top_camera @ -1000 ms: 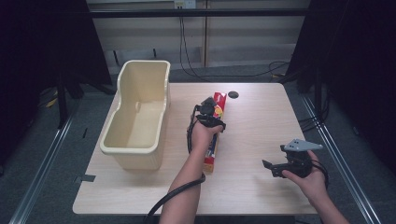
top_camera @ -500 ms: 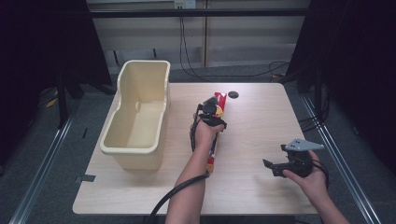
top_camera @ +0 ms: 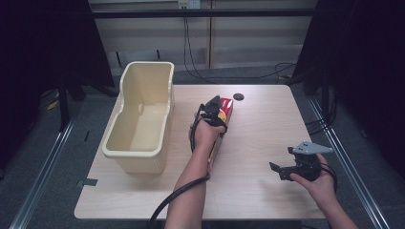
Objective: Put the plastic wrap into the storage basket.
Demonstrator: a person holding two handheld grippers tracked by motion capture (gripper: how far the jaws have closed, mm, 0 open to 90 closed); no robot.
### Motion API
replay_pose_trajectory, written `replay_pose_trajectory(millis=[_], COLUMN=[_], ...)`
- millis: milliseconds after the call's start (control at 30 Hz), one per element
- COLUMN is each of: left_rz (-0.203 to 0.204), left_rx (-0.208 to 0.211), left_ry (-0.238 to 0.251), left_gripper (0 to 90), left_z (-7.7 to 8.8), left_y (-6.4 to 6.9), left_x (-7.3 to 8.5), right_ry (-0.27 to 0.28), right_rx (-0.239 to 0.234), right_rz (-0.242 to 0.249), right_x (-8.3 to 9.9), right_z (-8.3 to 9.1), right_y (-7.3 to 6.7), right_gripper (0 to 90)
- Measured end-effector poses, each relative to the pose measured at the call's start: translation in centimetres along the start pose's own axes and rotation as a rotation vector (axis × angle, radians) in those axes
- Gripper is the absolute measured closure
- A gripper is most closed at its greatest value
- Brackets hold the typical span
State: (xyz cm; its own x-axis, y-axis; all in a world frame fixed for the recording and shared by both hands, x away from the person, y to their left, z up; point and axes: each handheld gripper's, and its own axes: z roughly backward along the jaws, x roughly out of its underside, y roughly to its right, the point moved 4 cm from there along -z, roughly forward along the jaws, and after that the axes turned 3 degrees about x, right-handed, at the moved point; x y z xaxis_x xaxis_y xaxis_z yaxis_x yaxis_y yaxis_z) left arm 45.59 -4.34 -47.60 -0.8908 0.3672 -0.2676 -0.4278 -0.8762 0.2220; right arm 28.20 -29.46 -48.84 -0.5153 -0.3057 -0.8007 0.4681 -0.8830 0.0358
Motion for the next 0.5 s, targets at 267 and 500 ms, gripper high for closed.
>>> replay_pose_trajectory(millis=[267, 500], left_rz=[0.004, 0.004], left_rx=[0.021, 0.027], left_ry=[-0.025, -0.031], left_gripper=[41.0, 41.1], left_z=[2.2, 4.6], left_y=[-0.3, -0.3], left_x=[0.0, -0.3], right_ry=[0.0, 0.003], right_rx=[-0.001, -0.004], right_rz=[0.006, 0.007], right_x=[0.0, -0.1], right_z=[-0.1, -0.1], right_y=[-0.1, -0.2], right_gripper=[5.5, 4.2])
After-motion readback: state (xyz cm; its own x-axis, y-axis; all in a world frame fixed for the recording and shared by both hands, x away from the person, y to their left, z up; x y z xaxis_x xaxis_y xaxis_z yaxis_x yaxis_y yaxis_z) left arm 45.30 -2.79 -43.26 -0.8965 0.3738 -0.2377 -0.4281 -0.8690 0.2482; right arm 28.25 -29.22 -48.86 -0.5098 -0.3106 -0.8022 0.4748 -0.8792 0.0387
